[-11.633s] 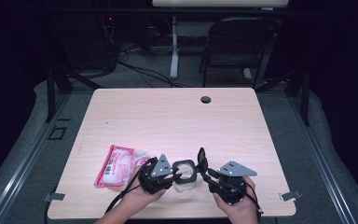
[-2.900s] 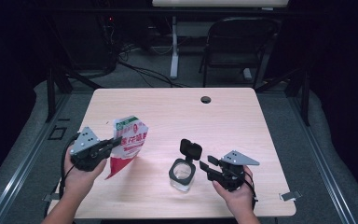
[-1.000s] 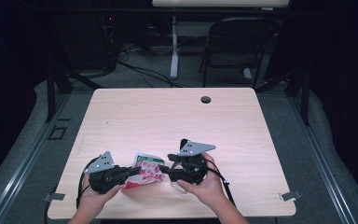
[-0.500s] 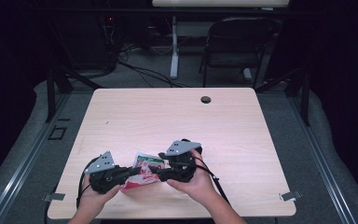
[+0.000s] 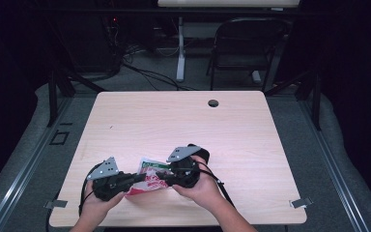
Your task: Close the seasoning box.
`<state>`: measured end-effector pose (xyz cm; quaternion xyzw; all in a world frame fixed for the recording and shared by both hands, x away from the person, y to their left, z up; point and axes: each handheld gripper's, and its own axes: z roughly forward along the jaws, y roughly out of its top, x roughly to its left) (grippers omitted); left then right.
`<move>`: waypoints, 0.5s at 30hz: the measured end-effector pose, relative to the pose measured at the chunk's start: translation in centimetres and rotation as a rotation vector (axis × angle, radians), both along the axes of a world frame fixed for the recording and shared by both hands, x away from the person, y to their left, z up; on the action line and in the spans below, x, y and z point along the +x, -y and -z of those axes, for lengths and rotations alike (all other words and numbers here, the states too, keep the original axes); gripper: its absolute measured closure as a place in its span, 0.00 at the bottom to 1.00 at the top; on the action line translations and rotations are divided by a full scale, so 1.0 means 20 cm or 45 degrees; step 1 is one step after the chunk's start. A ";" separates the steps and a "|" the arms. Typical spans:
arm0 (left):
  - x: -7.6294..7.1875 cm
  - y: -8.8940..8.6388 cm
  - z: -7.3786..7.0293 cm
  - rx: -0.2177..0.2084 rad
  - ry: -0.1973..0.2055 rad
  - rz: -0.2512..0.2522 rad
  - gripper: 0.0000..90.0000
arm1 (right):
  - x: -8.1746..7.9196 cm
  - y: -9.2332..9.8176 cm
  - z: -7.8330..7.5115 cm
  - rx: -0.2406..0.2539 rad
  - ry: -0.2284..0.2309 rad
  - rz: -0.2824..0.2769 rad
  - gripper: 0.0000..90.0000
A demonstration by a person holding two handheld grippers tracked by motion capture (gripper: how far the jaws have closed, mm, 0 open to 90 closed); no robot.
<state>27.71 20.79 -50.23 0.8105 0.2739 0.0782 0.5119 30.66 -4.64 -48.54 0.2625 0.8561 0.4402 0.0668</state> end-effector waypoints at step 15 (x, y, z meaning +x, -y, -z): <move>0.00 -0.02 0.02 -0.016 -0.012 -0.007 0.97 | 0.01 0.00 0.00 -0.004 -0.079 -0.028 0.99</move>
